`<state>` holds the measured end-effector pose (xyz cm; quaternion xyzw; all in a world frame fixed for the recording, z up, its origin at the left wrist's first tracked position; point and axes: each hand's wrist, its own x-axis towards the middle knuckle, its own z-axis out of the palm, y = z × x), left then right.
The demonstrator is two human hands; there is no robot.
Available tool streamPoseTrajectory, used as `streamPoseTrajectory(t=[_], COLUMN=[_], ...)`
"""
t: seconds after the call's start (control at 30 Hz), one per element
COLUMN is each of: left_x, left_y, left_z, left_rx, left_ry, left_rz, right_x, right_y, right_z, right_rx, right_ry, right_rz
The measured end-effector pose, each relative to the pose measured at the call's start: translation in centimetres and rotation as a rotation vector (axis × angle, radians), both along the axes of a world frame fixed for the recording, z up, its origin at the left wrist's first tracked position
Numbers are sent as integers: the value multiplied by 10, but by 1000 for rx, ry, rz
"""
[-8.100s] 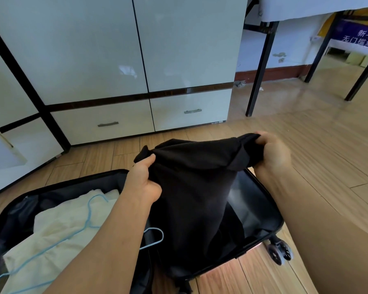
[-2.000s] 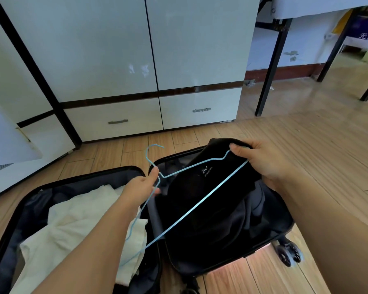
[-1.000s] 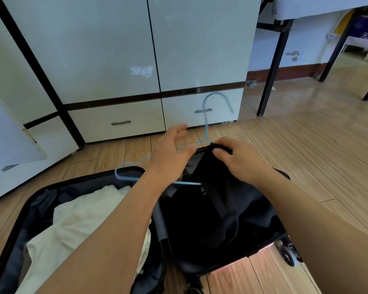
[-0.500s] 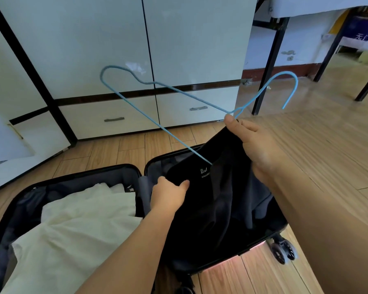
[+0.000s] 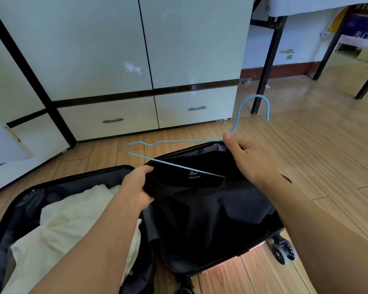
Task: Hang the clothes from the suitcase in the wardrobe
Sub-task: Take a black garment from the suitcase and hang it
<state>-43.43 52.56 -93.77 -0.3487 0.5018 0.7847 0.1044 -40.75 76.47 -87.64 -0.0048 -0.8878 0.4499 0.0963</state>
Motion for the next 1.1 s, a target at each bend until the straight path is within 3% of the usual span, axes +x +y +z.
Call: streamPoseTrajectory(t=[0.17, 0.43, 0.63, 0.7, 0.8, 0.9, 1.0, 1.1], left_x=[-4, 7, 7, 6, 7, 10, 14, 26], left_y=[-12, -13, -21, -22, -20, -6, 28, 56], left_z=[10, 22, 28, 28, 33, 46, 60, 82], left_rx=[-91, -37, -87, -176, -510, -735, -769, -677], left_ry=[45, 22, 34, 54, 138, 273, 405, 545], left_rz=[17, -11, 160, 271, 320, 206, -51, -368], right_x=[-2, -8, -11, -12, -11, -9, -8, -11], right_y=[2, -1, -6, -7, -8, -9, -22, -36], right_z=[-2, -2, -6, -9, -21, -30, -27, -4], right_rx=[-148, -141, -72, -8, 180, 360, 415, 210], right_ry=[-55, 37, 82, 82, 62, 73, 80, 95], right_rz=[-20, -219, -159, -104, -12, 19, 49, 16])
